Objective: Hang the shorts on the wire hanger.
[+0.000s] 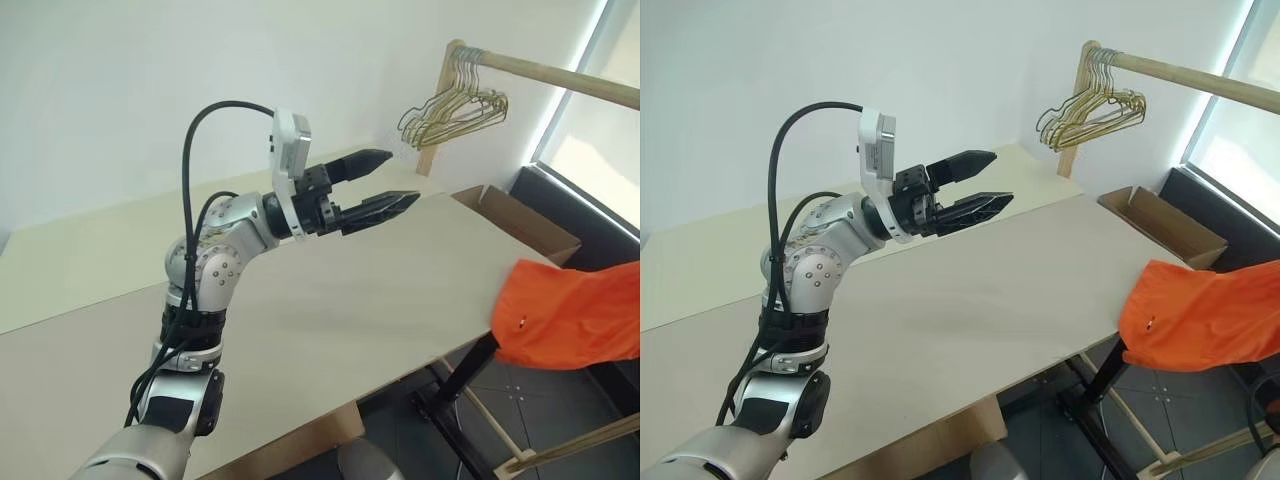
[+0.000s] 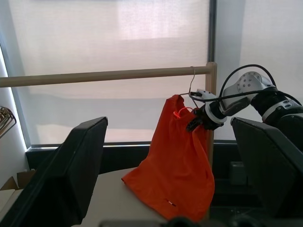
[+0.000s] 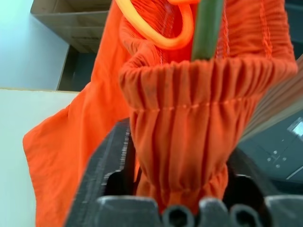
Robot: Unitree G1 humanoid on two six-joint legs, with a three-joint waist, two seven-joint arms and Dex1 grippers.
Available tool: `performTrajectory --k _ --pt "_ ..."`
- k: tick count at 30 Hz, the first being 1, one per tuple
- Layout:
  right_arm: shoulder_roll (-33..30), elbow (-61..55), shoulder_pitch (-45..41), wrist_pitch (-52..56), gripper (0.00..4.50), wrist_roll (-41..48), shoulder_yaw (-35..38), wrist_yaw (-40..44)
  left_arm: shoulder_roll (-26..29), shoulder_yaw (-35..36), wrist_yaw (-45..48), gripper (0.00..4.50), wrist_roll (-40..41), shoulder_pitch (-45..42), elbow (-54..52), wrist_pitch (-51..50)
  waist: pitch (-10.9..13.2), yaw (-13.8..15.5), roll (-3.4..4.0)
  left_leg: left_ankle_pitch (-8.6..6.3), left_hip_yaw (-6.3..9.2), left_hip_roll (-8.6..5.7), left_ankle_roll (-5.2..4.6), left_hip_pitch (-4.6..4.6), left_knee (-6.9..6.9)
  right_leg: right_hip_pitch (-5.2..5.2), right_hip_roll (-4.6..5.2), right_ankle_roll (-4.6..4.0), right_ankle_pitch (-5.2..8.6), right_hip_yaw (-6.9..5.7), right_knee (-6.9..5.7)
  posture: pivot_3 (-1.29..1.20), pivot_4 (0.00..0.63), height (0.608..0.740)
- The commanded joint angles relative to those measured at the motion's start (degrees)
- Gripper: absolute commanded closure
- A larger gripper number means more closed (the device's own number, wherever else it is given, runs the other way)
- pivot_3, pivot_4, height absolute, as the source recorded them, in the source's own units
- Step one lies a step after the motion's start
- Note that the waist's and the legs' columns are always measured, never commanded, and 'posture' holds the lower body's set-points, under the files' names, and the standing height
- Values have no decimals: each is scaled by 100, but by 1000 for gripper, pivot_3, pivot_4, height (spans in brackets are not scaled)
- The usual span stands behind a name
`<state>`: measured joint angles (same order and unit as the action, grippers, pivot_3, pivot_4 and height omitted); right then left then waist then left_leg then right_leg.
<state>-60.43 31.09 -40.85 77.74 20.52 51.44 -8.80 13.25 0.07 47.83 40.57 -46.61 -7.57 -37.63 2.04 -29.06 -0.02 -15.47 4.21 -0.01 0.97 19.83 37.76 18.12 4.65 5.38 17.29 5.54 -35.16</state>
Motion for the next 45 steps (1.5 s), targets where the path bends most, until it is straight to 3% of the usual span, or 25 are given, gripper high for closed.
performTrajectory --k 1,4,14,21,27,31,34,41,45 --pt "93 -935 137 5 1017 -230 5 -153 54 57 -7 0 31 -133 20 54 0 -3 1 0 0 0 0 1 0 0 0 0 0 0 0 -507 0 740" --pt "358 -1827 390 -52 26 -485 -38 -313 81 47 -26 0 -35 -129 63 96 -1 -6 2 0 0 -1 -1 1 0 1 2 1 0 1 0 -500 0 740" --pt "1404 -4669 1252 -722 26 -1363 -681 -606 235 104 -25 0 -131 -104 179 178 -4 5 6 0 3 0 -1 -1 1 5 3 4 -2 6 -10 -489 0 740" --pt "1737 -5947 2039 -2198 26 -2098 -1407 -642 417 104 47 0 -231 -19 224 211 -4 31 7 0 6 -7 -2 7 1 12 12 5 -2 5 -14 -482 0 740" --pt "1928 -6757 2082 -3626 26 -1660 -1929 398 843 181 46 0 -449 365 133 351 4 24 -7 0 7 -6 -2 -7 1 12 11 6 -1 11 -31 -411 0 740" --pt "2145 -7061 1816 -3844 26 -610 -2325 1527 1129 254 -24 0 -628 851 -193 503 27 127 -45 1 17 -5 -1 -15 9 11 7 5 -2 14 -56 -328 0 740" --pt "2148 -7174 2079 -4248 26 -264 -2762 2321 1451 394 -40 0 -785 1262 -453 660 35 346 -58 1 33 -1 -1 -12 8 22 2 2 -3 14 -69 -260 0 740" --pt "1919 -6697 2576 -4248 26 984 -3132 4241 2311 607 219 0 -800 2163 -1063 613 48 1302 -77 3 54 -4 -1 43 21 127 3 -62 -40 19 -93 -115 0 740" --pt "1776 -6330 2692 -4510 26 940 -3470 4856 2602 687 243 0 -766 2523 -1288 594 53 1886 -81 3 51 -5 -1 62 21 169 7 -70 -45 19 -98 -64 0 740"
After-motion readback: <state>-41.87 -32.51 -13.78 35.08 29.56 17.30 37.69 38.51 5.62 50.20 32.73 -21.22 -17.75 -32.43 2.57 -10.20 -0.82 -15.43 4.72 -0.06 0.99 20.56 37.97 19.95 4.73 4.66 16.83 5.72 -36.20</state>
